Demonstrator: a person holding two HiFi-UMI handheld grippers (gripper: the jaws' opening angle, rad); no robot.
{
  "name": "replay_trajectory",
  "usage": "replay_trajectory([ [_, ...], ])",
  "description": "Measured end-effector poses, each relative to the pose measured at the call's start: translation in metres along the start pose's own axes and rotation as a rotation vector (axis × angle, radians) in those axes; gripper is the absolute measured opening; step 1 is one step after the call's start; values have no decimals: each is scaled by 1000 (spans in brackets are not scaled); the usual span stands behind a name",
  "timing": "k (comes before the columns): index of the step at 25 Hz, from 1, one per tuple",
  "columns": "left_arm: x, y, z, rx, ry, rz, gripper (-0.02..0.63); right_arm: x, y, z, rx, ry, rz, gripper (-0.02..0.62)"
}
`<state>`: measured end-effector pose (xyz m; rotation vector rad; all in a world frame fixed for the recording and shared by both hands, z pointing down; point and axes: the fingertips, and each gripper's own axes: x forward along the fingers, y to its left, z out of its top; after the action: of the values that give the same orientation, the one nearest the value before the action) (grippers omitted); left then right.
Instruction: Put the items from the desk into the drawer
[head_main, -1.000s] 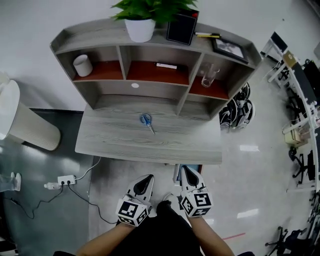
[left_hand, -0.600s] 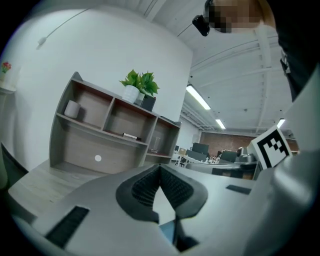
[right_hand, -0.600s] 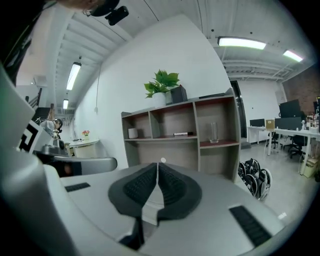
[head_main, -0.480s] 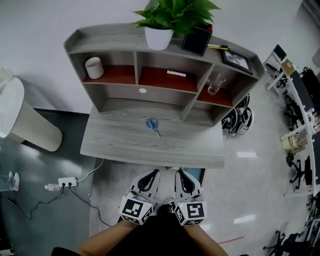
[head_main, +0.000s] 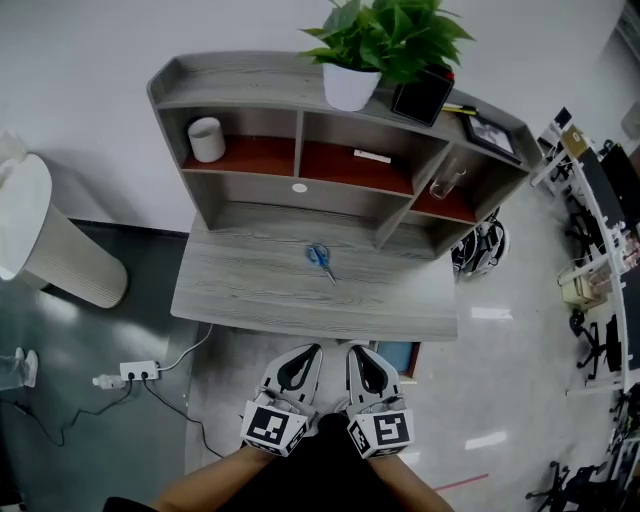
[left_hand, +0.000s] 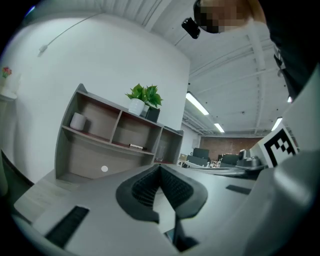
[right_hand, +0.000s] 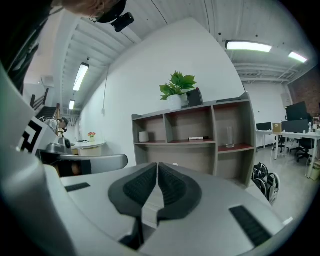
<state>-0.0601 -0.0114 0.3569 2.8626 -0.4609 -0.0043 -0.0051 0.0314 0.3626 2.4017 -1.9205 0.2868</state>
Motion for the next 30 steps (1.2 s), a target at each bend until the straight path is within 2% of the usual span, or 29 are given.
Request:
replay_trajectory([
  [2, -4, 11, -1, -14, 3, -5, 14, 6, 8, -5, 5, 15, 5, 26],
  [8, -27, 44, -12, -27, 28, 53, 14, 20, 27, -20, 3, 67, 15, 26],
  [12, -30, 52, -8, -34, -17, 44, 14, 31, 32, -19, -47, 92, 31, 26],
  [17, -32, 56, -6, -43, -73, 70, 14, 48, 21, -39, -20, 158, 38, 26],
  [25, -6, 88, -9, -15, -37, 142, 14, 114, -5, -51, -23, 201, 105, 28],
  [30, 25, 103, -8, -14, -22, 160, 14, 165, -31, -79, -70, 304, 140, 28],
])
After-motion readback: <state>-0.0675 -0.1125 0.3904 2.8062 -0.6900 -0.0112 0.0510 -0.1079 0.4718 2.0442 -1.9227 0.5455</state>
